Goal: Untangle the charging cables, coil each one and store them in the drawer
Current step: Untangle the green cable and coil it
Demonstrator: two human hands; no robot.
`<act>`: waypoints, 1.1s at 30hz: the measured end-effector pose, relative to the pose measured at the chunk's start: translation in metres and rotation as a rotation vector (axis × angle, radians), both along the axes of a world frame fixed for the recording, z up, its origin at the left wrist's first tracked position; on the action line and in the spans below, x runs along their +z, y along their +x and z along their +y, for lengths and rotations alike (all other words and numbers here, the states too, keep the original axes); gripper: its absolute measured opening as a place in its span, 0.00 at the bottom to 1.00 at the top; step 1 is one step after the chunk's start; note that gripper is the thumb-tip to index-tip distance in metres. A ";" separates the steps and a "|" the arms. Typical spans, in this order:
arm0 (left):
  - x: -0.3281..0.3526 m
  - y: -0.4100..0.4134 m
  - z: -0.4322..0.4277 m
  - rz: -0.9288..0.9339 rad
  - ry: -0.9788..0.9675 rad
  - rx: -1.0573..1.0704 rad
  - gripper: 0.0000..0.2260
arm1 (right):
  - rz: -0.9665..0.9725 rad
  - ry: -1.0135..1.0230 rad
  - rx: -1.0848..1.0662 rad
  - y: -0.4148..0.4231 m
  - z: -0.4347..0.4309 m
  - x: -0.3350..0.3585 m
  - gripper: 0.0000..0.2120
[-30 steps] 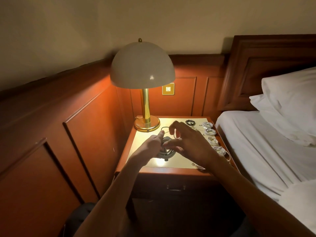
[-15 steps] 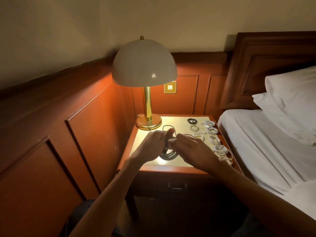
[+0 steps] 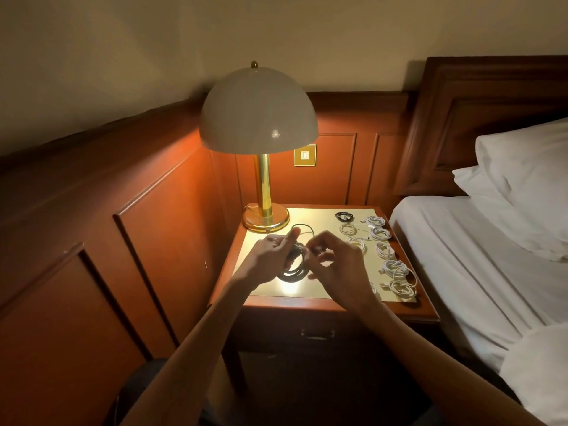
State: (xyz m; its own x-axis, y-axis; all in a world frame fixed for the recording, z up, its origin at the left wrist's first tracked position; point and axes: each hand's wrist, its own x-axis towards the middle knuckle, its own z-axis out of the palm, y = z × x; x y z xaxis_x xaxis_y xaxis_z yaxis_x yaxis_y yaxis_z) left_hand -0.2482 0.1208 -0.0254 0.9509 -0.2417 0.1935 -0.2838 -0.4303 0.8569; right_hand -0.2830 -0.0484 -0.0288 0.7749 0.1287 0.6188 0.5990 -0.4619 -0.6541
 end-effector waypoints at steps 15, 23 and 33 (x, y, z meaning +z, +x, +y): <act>0.020 -0.016 0.002 -0.054 0.177 -0.164 0.28 | -0.409 -0.572 -0.016 0.014 -0.047 0.014 0.12; 0.021 -0.022 0.004 -0.064 0.161 -0.304 0.26 | -0.574 -0.425 -0.206 0.018 -0.047 -0.020 0.09; 0.011 -0.017 -0.007 -0.501 0.198 -0.109 0.20 | 0.355 0.389 0.195 0.004 -0.014 -0.015 0.08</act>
